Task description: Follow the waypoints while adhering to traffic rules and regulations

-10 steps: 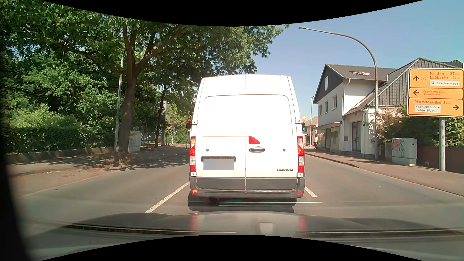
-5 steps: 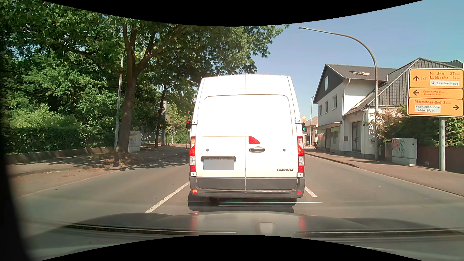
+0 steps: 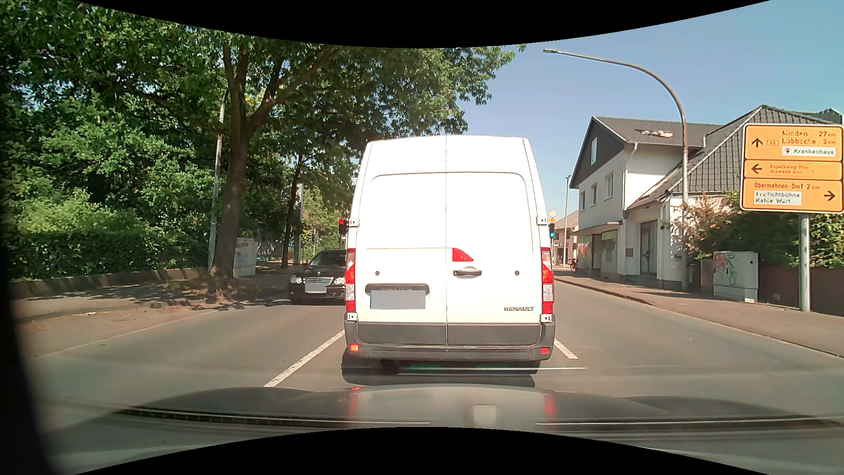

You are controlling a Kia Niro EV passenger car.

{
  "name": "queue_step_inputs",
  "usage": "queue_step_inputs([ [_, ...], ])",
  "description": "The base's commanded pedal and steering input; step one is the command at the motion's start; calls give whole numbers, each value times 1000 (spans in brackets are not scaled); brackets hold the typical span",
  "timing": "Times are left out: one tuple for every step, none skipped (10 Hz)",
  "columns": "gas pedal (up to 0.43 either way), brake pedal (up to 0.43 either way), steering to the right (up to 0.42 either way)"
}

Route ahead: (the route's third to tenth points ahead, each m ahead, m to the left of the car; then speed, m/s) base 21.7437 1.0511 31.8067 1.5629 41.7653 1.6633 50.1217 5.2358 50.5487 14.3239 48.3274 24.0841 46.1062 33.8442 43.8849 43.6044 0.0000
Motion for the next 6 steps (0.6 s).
queue_step_inputs([
  [0, 6, 1],
  [0, 6, 1],
  [0, 6, 1],
  [0, 6, 1],
  [0, 6, 1],
  [0, 6, 1],
])
